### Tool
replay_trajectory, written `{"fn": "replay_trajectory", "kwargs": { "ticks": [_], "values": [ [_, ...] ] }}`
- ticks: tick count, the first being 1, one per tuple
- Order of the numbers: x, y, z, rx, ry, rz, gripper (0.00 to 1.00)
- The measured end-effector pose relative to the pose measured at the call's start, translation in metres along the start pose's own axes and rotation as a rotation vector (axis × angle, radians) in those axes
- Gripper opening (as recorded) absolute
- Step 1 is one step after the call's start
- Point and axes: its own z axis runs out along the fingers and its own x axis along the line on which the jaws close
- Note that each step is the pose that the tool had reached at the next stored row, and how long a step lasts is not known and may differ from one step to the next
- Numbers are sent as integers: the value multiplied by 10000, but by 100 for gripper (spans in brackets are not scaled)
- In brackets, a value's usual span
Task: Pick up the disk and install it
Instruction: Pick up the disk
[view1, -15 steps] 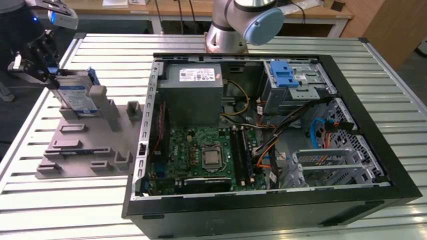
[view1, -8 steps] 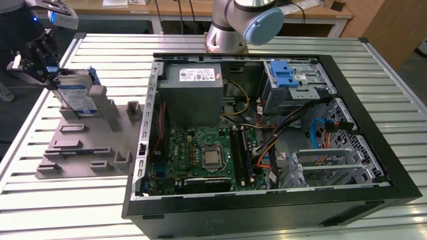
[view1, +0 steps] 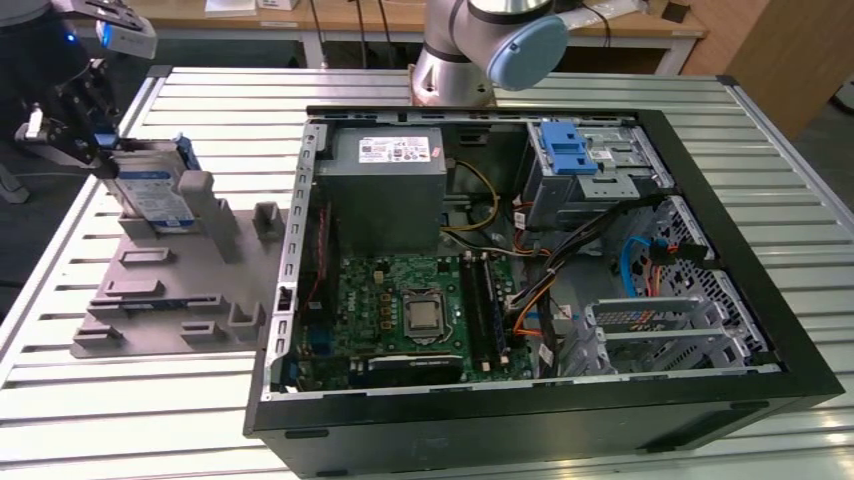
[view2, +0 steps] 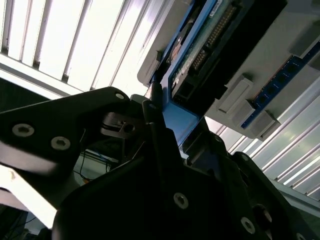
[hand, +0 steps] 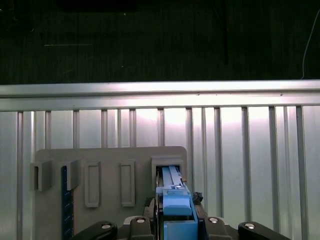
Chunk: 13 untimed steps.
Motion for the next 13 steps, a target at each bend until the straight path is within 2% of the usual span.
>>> {"fn": "replay_trajectory", "kwargs": {
  "ticks": [1, 4, 10, 13],
  "values": [
    [0, 0, -5, 0, 0, 0, 37],
    [-1, 0, -28, 2, -2, 0, 36],
    [-2, 3, -131, 1, -1, 0, 36],
    [-3, 3, -141, 3, -2, 0, 36]
  ]
}}
